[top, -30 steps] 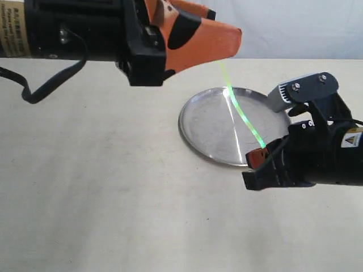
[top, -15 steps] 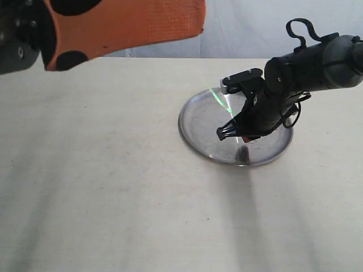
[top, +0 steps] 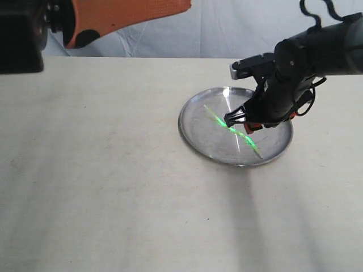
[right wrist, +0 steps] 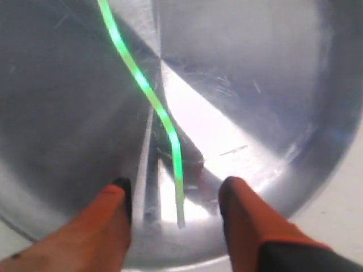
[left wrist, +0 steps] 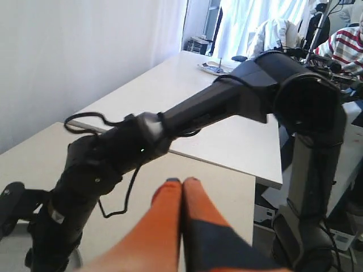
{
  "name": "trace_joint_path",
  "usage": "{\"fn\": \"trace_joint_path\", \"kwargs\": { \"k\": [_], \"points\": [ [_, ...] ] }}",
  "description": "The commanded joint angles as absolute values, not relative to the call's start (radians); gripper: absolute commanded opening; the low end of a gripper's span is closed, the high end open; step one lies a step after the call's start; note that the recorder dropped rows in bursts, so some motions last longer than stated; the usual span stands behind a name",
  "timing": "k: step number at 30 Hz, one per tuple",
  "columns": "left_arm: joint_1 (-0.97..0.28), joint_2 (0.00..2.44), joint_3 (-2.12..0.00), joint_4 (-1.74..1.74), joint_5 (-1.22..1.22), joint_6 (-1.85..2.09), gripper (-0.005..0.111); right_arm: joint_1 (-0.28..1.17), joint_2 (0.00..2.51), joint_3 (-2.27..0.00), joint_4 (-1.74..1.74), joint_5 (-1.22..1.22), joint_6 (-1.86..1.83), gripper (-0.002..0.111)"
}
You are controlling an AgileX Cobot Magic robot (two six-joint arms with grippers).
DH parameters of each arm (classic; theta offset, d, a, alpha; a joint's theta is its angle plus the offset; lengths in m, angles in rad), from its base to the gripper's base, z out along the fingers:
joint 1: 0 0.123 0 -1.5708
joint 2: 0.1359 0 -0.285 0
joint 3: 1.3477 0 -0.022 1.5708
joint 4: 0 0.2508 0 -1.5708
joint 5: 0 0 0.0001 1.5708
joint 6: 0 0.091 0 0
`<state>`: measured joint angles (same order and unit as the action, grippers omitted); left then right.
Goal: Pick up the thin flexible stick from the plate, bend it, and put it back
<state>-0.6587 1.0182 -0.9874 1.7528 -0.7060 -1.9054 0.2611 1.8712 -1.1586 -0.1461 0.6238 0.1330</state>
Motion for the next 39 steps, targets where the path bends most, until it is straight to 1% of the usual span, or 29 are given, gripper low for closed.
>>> {"fn": "trace_joint_path", "kwargs": {
  "k": [1,4,6,15,17,18,21,23,29,31,33,34,35,36,37,38,39],
  "points": [
    [-0.660,1.013,-0.984,1.744,-0.671,-1.901,0.000,0.256,1.691,-1.123,-0.145,0.643,0.134,0.020],
    [-0.660,1.013,-0.984,1.744,-0.652,-1.901,0.000,0.256,1.550,-1.087,-0.145,0.642,0.134,-0.001],
    [-0.660,1.013,-0.984,1.744,-0.634,-1.901,0.000,0.256,1.466,-1.057,-0.145,0.642,0.134,0.000],
    [-0.660,1.013,-0.984,1.744,-0.601,-1.899,0.000,0.258,1.113,-0.911,-0.095,0.744,0.134,0.000],
    [-0.660,1.013,-0.984,1.744,-0.601,-1.899,0.000,0.258,1.058,-0.886,-0.095,0.788,0.134,0.000],
    [-0.660,1.013,-0.984,1.744,-0.601,-1.899,0.000,0.258,1.028,-0.880,-0.090,0.847,0.134,0.000],
    [-0.660,1.013,-0.984,1.744,-0.601,-1.899,0.000,0.258,0.976,-0.879,-0.091,0.957,0.134,0.000],
    [-0.660,1.013,-0.984,1.744,-0.601,-1.899,0.000,0.258,0.940,-0.879,-0.091,0.989,0.134,0.000],
    [-0.660,1.013,-0.984,1.744,-0.601,-1.899,0.000,0.258,0.894,-0.879,-0.083,0.983,0.139,0.000],
    [-0.660,1.013,-0.984,1.744,-0.601,-1.899,0.000,0.258,0.815,-0.869,-0.056,0.935,0.148,0.000],
    [-0.660,1.013,-0.984,1.744,-0.601,-1.899,0.000,0.242,0.688,-0.784,-0.049,0.729,0.150,0.000],
    [-0.660,1.013,-0.984,1.744,-0.601,-1.899,0.000,0.214,0.591,-0.681,-0.032,0.564,0.150,0.000],
    [-0.660,1.013,-0.984,1.744,-0.601,-1.899,0.000,0.192,0.536,-0.615,-0.015,0.485,0.150,0.000],
    [-0.660,1.013,-0.984,1.744,-0.601,-1.899,0.000,0.149,0.438,-0.487,0.016,0.343,0.150,0.000],
    [-0.660,1.013,-0.984,1.744,-0.601,-1.899,0.000,0.127,0.384,-0.416,0.034,0.275,0.150,0.000],
    [-0.660,1.013,-0.984,1.744,-0.601,-1.899,0.000,0.095,0.289,-0.289,0.061,0.174,0.150,0.000],
    [-0.660,1.013,-0.984,1.744,-0.601,-1.899,0.000,0.084,0.249,-0.236,0.076,0.128,0.150,0.000]
  ]
}}
